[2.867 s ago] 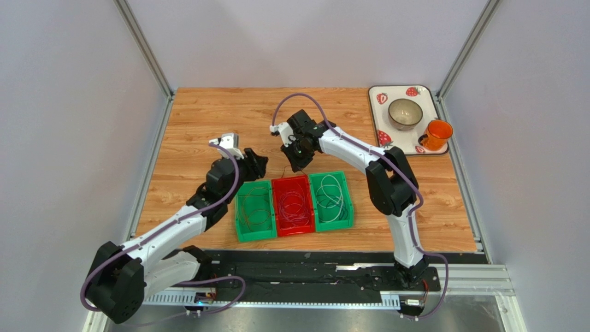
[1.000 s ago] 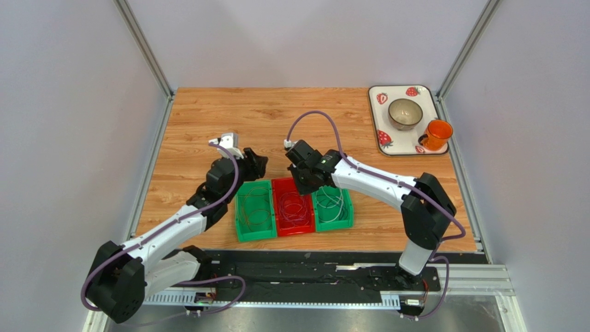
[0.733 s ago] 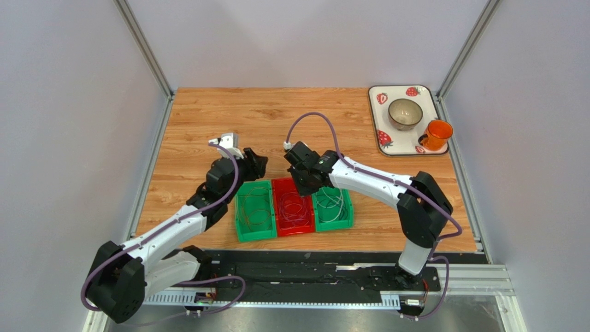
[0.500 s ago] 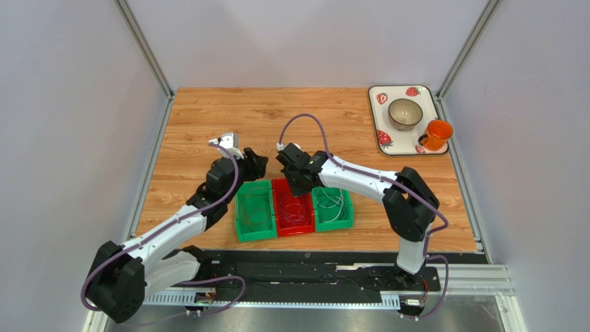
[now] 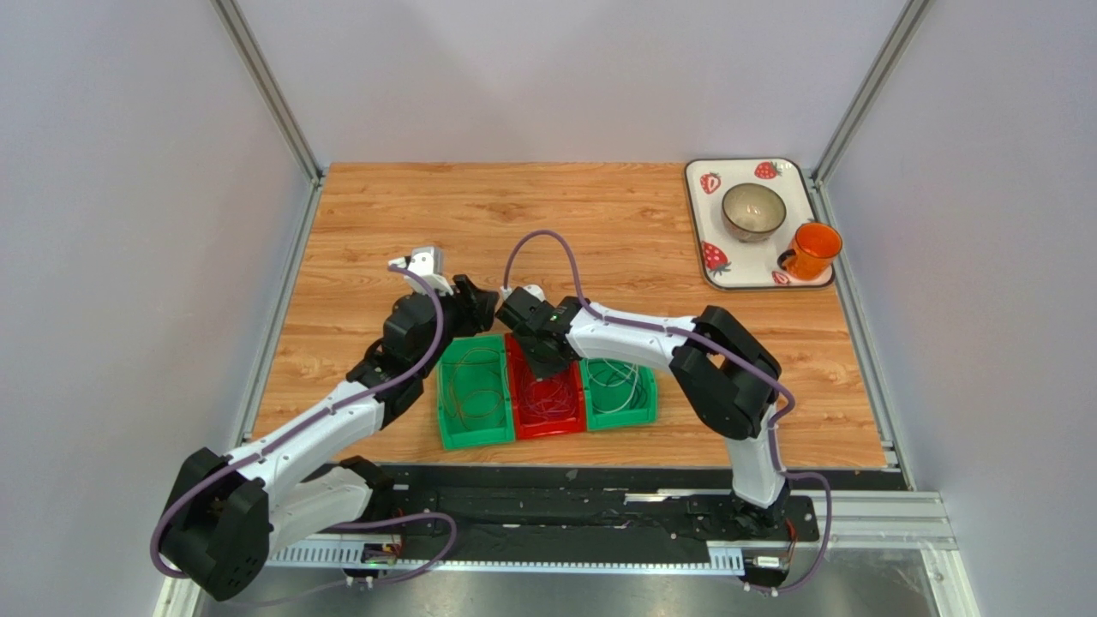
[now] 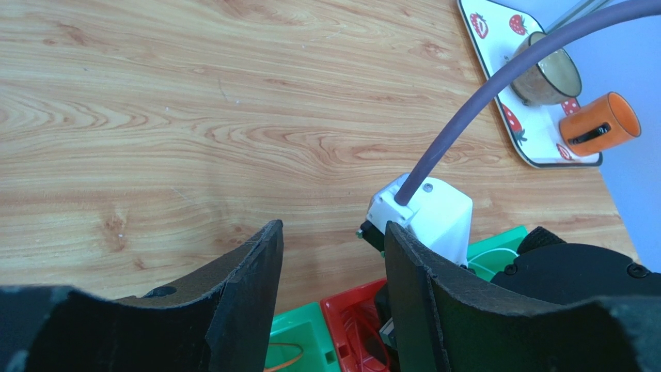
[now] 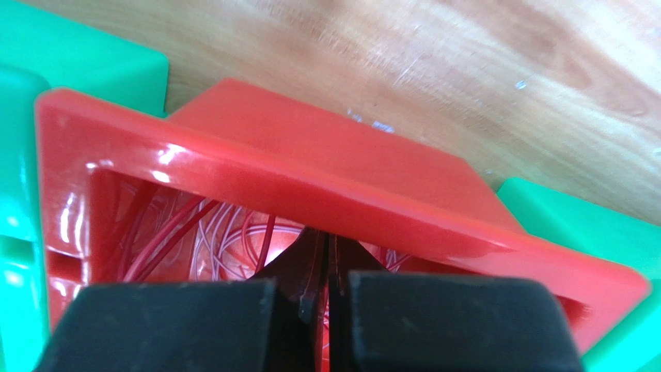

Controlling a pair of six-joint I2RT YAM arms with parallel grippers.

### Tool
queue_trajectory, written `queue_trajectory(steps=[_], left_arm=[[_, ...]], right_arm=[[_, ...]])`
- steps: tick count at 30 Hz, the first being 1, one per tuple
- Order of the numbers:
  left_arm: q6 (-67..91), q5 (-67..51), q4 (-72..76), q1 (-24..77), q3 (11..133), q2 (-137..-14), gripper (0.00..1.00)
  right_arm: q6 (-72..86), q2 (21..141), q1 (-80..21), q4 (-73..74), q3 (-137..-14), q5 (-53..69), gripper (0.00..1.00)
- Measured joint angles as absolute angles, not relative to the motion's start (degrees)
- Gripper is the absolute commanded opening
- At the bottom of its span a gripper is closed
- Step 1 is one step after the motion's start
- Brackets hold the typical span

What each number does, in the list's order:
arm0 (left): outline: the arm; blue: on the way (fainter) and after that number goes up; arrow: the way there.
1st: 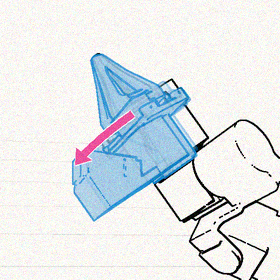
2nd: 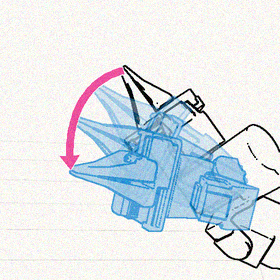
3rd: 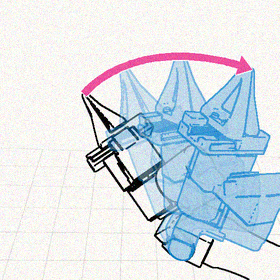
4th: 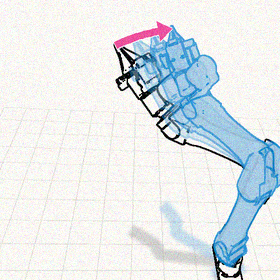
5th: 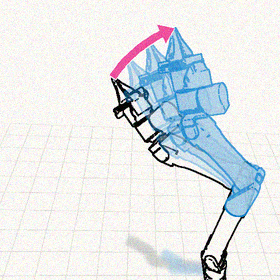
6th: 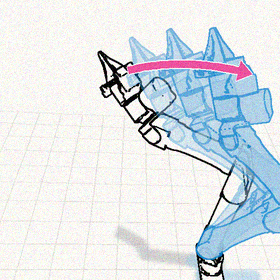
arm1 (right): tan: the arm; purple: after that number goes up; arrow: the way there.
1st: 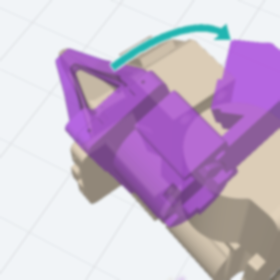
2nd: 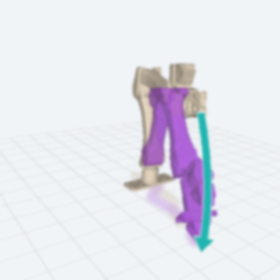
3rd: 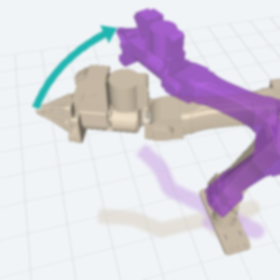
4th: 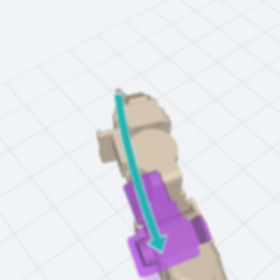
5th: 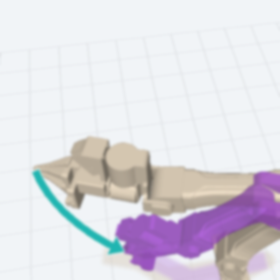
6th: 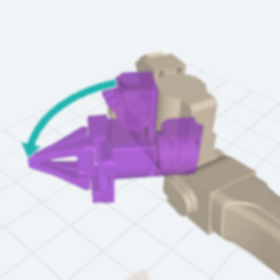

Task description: Untangle the cables

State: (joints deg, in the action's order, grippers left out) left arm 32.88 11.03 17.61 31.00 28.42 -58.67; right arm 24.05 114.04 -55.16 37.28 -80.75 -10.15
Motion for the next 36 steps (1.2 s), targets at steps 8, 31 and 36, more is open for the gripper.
queue_trajectory(steps=[8, 31, 36], left_arm=[[32.9, 11.0, 17.6, 31.0, 28.4, -58.7, 0.59], [32.9, 11.0, 17.6, 30.9, 28.4, -58.7, 0.59], [32.9, 11.0, 17.6, 30.8, 28.4, -58.7, 0.59]], right_arm=[[23.7, 114.0, -55.7, 38.9, -83.5, -13.3, 0.22], [22.3, 104.7, -57.9, 49.9, -90.7, -19.6, 0.42], [22.6, 101.8, -59.5, 50.7, -90.8, -19.8, 0.06]])
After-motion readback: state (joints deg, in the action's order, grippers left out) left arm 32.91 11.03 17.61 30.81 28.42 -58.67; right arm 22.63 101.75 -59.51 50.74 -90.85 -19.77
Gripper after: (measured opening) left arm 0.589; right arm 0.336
